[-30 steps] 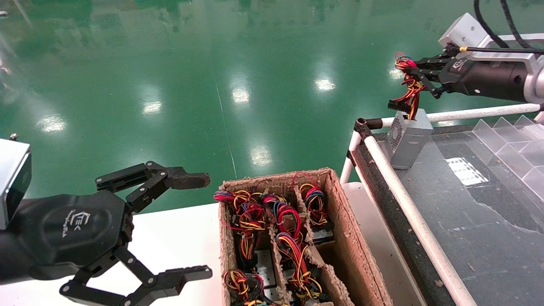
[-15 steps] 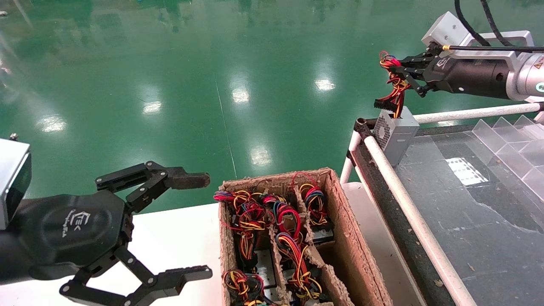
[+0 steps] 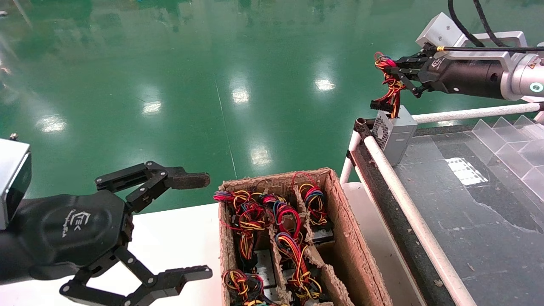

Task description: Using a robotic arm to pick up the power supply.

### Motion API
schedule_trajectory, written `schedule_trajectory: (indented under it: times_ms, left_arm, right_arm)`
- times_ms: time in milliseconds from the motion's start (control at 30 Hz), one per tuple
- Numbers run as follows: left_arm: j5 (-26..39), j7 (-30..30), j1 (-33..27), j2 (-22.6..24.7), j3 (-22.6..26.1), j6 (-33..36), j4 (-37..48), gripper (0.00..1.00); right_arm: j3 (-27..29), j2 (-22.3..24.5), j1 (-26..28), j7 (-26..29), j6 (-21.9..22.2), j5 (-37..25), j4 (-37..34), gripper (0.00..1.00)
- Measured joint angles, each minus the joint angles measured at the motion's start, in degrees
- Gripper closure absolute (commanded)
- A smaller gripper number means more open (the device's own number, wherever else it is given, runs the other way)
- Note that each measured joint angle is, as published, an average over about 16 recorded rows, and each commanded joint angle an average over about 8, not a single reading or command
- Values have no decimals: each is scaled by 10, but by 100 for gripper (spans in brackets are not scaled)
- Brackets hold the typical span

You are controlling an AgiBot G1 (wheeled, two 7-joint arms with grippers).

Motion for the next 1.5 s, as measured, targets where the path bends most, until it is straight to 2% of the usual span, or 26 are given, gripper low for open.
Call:
schedule_trajectory:
  times_ms: [367, 700, 933, 1267, 1500]
  left_arm:
    - [0, 0, 0, 0, 0, 0, 0, 0]
    - [0, 0, 0, 0, 0, 0, 0, 0]
    - [0, 0, 0, 0, 1, 0, 0, 0]
    - [-1, 1, 0, 0, 1, 0, 1, 0]
    - [-1, 1, 0, 0, 1, 0, 1, 0]
  right_arm:
    - [-3, 0, 1, 2, -1, -4, -2, 0]
    - [12, 11, -3, 8, -22, 17, 13, 0]
    - [34, 32, -35, 30, -50, 48, 64, 0]
    - [70, 73, -118, 87, -91, 98, 180, 0]
    - [83, 88, -148, 108, -106, 116, 223, 0]
